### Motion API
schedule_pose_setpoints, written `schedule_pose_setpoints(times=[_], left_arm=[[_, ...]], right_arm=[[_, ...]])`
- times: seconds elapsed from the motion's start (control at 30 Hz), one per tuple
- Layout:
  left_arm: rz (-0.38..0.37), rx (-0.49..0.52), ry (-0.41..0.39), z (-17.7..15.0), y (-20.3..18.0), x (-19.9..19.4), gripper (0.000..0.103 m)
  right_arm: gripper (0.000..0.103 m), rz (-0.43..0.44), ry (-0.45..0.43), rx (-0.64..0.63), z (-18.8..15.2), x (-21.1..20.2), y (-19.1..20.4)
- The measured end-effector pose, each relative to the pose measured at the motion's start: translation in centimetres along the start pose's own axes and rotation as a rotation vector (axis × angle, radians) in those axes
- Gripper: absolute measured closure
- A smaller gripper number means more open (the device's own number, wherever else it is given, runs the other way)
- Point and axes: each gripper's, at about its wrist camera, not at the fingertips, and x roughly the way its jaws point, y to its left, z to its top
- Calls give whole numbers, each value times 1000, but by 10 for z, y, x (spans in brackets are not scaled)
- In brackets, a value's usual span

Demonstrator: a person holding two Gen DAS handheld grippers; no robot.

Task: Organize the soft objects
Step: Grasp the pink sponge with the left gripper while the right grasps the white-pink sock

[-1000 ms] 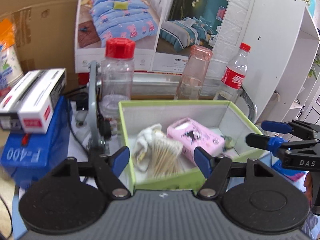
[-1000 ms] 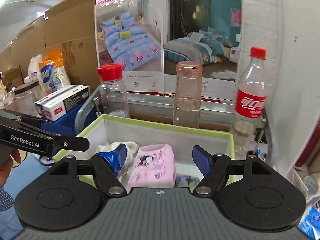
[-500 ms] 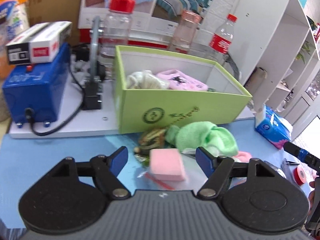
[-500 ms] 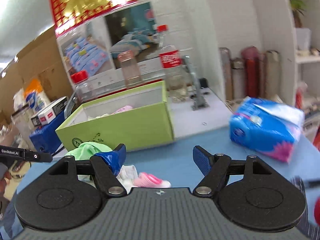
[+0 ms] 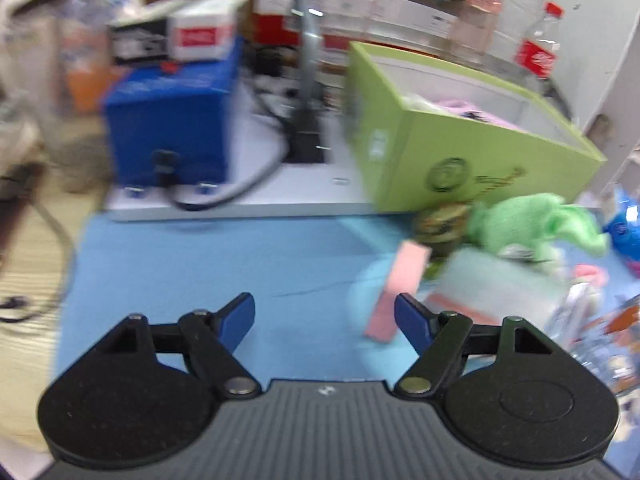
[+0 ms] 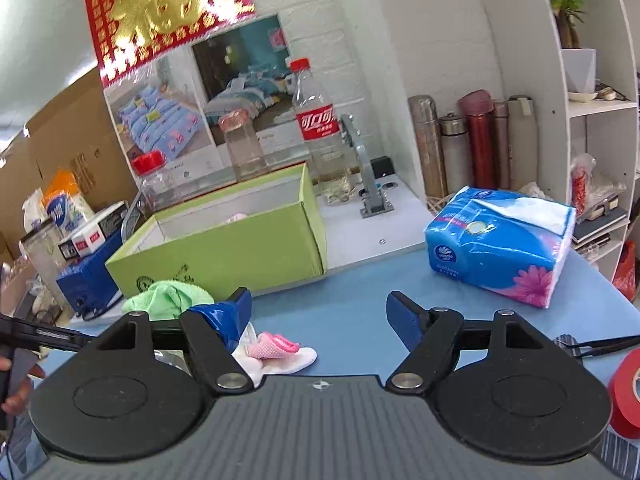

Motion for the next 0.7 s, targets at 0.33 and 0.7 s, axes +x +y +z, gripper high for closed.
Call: schedule_pose_setpoints(times=[0.33, 0.7], left_arm=[[7, -123, -88, 3, 30, -29, 26], [-17, -78, -65, 3, 12, -17, 26]], right_arm=[[42, 114, 328, -174, 40, 94, 22], [42, 11, 581, -468, 25, 132, 29]])
